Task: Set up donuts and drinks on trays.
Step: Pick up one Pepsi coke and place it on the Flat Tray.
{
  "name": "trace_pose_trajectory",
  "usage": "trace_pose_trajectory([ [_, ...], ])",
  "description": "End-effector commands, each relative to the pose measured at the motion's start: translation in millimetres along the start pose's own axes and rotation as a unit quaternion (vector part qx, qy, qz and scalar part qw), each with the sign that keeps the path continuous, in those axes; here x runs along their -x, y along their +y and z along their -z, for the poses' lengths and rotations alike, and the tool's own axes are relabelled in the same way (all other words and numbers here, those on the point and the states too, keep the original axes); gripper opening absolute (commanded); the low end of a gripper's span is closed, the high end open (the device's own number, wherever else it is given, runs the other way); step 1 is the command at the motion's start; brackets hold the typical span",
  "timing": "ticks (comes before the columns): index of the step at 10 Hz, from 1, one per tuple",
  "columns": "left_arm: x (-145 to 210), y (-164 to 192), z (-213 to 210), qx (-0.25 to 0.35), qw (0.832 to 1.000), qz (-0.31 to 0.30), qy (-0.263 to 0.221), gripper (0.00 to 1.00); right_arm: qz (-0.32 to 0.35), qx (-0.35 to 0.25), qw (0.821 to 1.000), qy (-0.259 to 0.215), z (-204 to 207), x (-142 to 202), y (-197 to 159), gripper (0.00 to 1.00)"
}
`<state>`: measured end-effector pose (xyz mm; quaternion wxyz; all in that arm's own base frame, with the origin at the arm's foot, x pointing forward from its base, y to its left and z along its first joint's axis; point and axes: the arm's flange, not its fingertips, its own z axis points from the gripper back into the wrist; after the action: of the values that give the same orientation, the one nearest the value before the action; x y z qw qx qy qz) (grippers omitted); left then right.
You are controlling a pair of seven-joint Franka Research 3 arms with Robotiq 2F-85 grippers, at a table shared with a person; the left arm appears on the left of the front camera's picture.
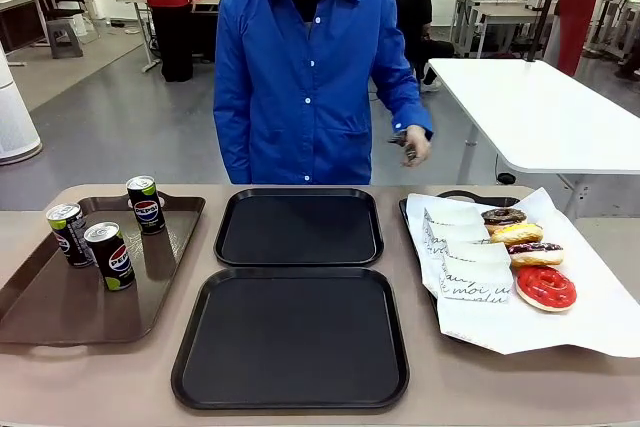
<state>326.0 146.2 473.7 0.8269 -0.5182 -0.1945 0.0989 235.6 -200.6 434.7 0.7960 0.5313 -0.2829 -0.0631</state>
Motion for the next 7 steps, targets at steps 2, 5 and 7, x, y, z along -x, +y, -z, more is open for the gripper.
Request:
trace_pose_trajectory([
  [2,-0.5,-0.6,1.7,0.003,1.0,0.001,-0.003,1.0,-0.004,-0.012,1.0,-0.005,-2.3,0.5,-0.7,1.0],
  [5,-0.5,-0.6,1.7,0.003,1.0,0.001,-0.003,1.0,-0.004,-0.012,1.0,-0.005,-2.3,0.5,-0.7,1.0],
  [7,-0.5,-0.6,1.7,0.003,1.0,0.001,-0.003,1.0,-0.004,-0.012,1.0,-0.005,-2.3,0.5,-0.7,1.0],
])
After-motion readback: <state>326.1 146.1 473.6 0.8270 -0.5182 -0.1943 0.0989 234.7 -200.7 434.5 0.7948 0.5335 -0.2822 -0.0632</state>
